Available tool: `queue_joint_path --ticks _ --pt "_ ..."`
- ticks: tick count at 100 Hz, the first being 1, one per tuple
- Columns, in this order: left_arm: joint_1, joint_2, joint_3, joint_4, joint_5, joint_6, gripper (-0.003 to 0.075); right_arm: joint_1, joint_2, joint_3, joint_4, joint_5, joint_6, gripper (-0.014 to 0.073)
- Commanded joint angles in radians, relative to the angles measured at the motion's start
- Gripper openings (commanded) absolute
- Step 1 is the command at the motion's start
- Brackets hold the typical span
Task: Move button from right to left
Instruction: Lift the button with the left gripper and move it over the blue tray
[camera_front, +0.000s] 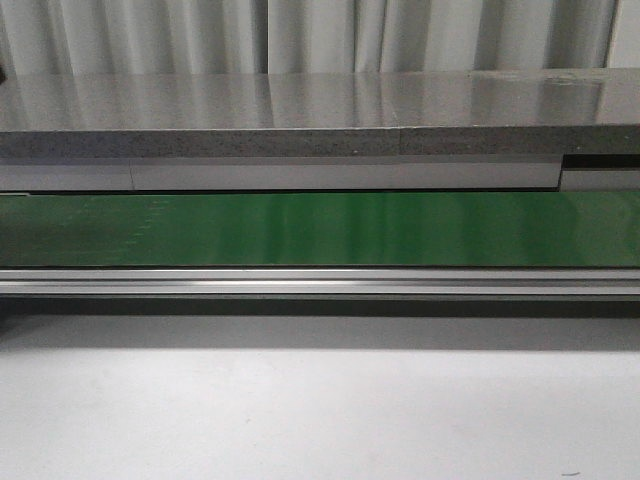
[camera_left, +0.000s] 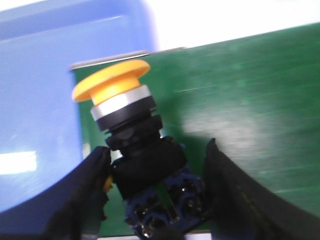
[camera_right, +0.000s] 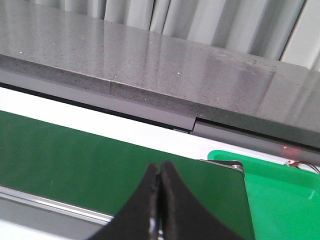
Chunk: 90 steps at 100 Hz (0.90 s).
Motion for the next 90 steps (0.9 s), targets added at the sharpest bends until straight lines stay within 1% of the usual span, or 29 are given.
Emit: queue_joint_path --ticks 1,16,34,58,72,90 --pt "0.061 -0.047 -0.031 0.009 -0.043 -0.006 0.0095 -0.001 0.008 -0.026 0.014 -0.079 -0.007 -0.0068" --pt "0.153 -0.045 -0.031 0.009 -0.075 -0.005 0.0095 -0.001 0.008 -0.026 0.014 -0.079 -0.007 -0.0068" --pt "0.223 -0.022 -0.031 0.009 -0.095 0.016 0.0095 -0.001 0.008 -0.026 0.014 -0.079 -0.007 -0.0068" --pt "0.255 0.067 -0.029 0.017 -0.123 0.033 0.0095 -0.001 0.008 -0.026 0.014 -0.079 -0.007 -0.0068" --pt "0.255 0.118 -0.029 0.031 -0.153 0.033 0.0095 -0.001 0.008 -0.026 0.014 -0.079 -0.007 -0.0068" --pt "0.255 0.170 -0.029 0.035 -0.159 0.033 0.0095 -0.001 0.008 -0.026 0.014 -0.079 -0.007 -0.0068"
